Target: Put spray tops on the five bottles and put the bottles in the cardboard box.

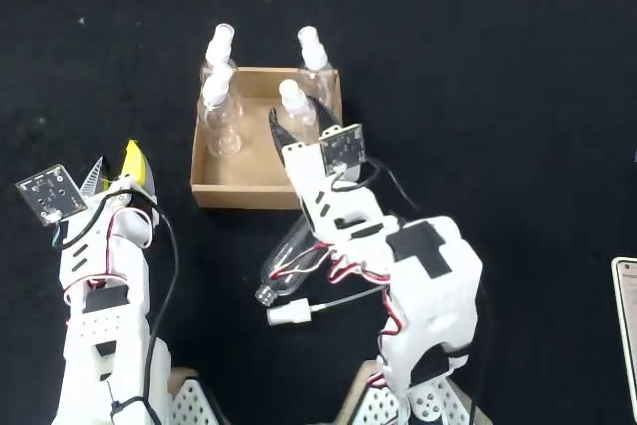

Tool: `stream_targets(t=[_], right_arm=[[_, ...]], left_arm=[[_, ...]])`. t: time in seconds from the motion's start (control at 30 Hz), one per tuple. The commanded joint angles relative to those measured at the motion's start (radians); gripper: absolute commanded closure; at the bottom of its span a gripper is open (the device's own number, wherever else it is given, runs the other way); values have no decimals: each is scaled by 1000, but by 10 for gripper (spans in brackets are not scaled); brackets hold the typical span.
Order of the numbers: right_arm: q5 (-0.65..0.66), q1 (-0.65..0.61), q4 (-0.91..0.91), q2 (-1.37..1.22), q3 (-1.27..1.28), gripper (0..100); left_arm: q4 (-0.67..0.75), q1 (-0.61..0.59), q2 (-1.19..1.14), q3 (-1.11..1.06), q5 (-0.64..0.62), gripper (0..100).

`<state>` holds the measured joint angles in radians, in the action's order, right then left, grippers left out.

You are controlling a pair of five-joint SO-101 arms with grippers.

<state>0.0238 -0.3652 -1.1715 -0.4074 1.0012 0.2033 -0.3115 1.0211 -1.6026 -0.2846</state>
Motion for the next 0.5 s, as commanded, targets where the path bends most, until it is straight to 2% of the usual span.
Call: stream_targets(t=[0.0,0.4,0.47], right_arm=[[2,-12,-32,4,-38,986],[2,-15,-32,4,-38,983],[2,-17,-32,4,-38,947]], left_arm=[[26,4,8,18,-5,841],[28,4,8,19,-5,841],[28,4,8,19,-5,841]])
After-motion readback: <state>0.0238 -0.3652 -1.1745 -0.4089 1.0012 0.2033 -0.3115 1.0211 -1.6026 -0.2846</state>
